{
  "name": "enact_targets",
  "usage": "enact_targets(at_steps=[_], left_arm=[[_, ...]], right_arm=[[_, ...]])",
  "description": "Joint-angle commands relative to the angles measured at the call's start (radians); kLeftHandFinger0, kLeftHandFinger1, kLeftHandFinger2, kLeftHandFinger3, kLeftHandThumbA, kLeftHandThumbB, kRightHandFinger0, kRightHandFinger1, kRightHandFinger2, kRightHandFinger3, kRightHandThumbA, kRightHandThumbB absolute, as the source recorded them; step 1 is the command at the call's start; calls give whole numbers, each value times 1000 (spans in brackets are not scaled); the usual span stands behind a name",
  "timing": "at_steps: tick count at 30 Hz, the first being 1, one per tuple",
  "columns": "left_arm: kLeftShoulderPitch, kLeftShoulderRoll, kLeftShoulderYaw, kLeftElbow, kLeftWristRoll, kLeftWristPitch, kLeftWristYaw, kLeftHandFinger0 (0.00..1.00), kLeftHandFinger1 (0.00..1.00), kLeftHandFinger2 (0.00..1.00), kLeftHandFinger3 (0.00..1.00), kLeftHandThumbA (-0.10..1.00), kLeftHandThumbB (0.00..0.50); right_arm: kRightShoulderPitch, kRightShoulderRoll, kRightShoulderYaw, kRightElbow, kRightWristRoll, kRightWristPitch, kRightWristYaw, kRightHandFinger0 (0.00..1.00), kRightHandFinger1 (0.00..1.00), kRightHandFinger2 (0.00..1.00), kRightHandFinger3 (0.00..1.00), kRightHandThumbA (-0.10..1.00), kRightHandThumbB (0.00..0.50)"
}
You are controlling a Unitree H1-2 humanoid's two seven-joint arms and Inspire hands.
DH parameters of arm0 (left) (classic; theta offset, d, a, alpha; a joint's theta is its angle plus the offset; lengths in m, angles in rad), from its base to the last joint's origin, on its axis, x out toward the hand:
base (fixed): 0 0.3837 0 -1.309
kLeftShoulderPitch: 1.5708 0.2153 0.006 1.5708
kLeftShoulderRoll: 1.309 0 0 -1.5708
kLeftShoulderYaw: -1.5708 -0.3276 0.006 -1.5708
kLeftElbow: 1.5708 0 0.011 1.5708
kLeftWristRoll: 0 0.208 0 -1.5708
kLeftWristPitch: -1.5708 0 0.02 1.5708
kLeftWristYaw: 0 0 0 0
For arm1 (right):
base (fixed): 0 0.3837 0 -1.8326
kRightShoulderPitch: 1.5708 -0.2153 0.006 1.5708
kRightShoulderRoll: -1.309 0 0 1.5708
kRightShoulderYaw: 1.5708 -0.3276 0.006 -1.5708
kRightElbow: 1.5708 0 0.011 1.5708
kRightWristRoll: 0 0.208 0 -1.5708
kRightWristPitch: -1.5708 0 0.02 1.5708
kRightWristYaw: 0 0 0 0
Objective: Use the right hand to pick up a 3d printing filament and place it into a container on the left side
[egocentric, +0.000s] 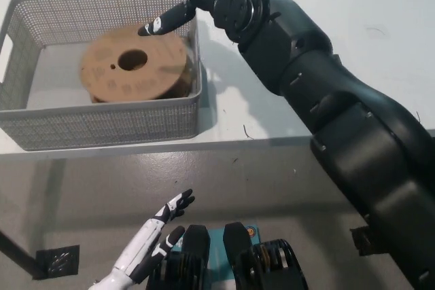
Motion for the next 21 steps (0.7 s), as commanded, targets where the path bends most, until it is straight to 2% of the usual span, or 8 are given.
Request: enact_targets(at_steps=[1, 5, 7, 9, 11, 15, 19, 21], left_arm=[[-3, 10, -9, -7, 4, 2, -16, 1000, 1000, 1000, 1000, 1000, 454], [4, 3, -4, -8, 0, 0, -8, 1000, 1000, 1000, 1000, 1000, 454], [8, 1, -3, -9, 6, -7, -2, 1000, 1000, 1000, 1000, 1000, 457], [3, 0, -1, -8, 6, -8, 0, 1000, 1000, 1000, 1000, 1000, 463], [5, 2, 4, -11, -10, -2, -4, 1000, 1000, 1000, 1000, 1000, 459], [7, -4, 12, -11, -24, 1, -1, 1000, 1000, 1000, 1000, 1000, 457], [8, -2, 17, -5, -17, -13, 7, 1000, 1000, 1000, 1000, 1000, 442], [9, -2, 18, 2, -12, -32, 14, 1000, 1000, 1000, 1000, 1000, 419]], right_arm=[[-130, -52, -33, -57, 46, -51, 13, 1000, 1000, 1000, 1000, 982, 500], [-210, -124, -137, -112, 130, -31, 30, 1000, 1000, 1000, 1000, 956, 500], [-207, -177, -203, -201, 192, -41, 96, 1000, 1000, 1000, 1000, 923, 427], [-193, -213, -211, -292, 179, -22, 113, 1000, 1000, 1000, 1000, 940, 444], [-127, -298, -181, -532, 137, 34, 172, 1000, 1000, 1000, 1000, 1000, 397], [56, -457, -205, -974, 195, 120, 307, 1000, 1000, 1000, 1000, 1000, 448], [226, -550, -254, -1316, 280, 207, 365, 1000, 1000, 1000, 1000, 1000, 445], [336, -556, -326, -1525, 385, 288, 348, 1000, 1000, 1000, 1000, 1000, 469]])
